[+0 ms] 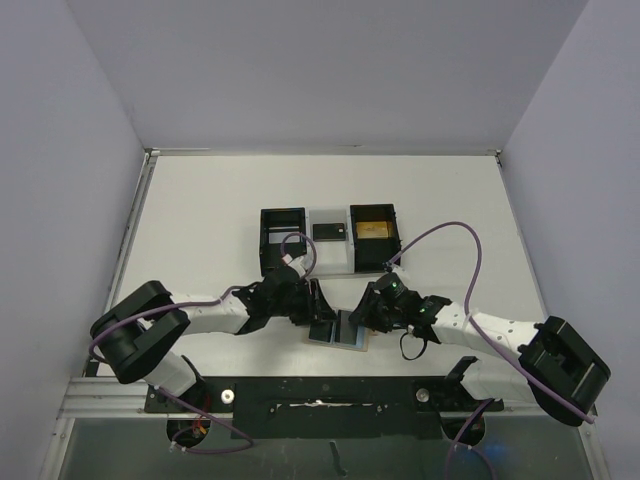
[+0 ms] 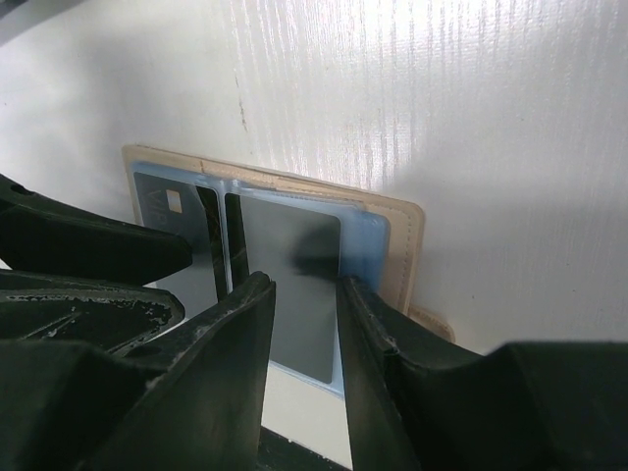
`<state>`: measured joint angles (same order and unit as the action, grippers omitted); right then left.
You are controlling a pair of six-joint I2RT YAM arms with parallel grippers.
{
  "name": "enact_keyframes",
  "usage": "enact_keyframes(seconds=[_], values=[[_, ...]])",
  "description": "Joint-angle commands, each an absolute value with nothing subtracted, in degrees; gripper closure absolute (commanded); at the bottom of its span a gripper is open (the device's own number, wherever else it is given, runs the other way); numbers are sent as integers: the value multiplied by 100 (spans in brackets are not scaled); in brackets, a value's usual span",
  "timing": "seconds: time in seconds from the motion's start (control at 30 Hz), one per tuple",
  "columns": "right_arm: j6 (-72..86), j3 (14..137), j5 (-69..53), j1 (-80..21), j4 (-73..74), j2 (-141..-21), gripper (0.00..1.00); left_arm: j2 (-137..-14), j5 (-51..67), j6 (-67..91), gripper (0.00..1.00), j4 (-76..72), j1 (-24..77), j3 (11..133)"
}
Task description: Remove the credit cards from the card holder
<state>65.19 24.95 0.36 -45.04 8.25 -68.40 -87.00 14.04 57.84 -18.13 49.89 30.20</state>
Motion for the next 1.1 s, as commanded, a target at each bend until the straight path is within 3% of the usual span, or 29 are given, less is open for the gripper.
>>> enact_keyframes(seconds=[0.0, 0.87, 1.07], values=[[6604, 2416, 82, -4526, 786, -6661, 66, -8541, 1667, 5775, 59, -2008, 4886, 3094], [6700, 1674, -8, -4406, 371, -6105, 66, -9474, 2352, 5648, 59, -1967, 4965, 3659], [6610, 1591, -269, -4269, 104, -6176, 66, -9716, 2472, 6046, 61, -2520, 4965, 3473]])
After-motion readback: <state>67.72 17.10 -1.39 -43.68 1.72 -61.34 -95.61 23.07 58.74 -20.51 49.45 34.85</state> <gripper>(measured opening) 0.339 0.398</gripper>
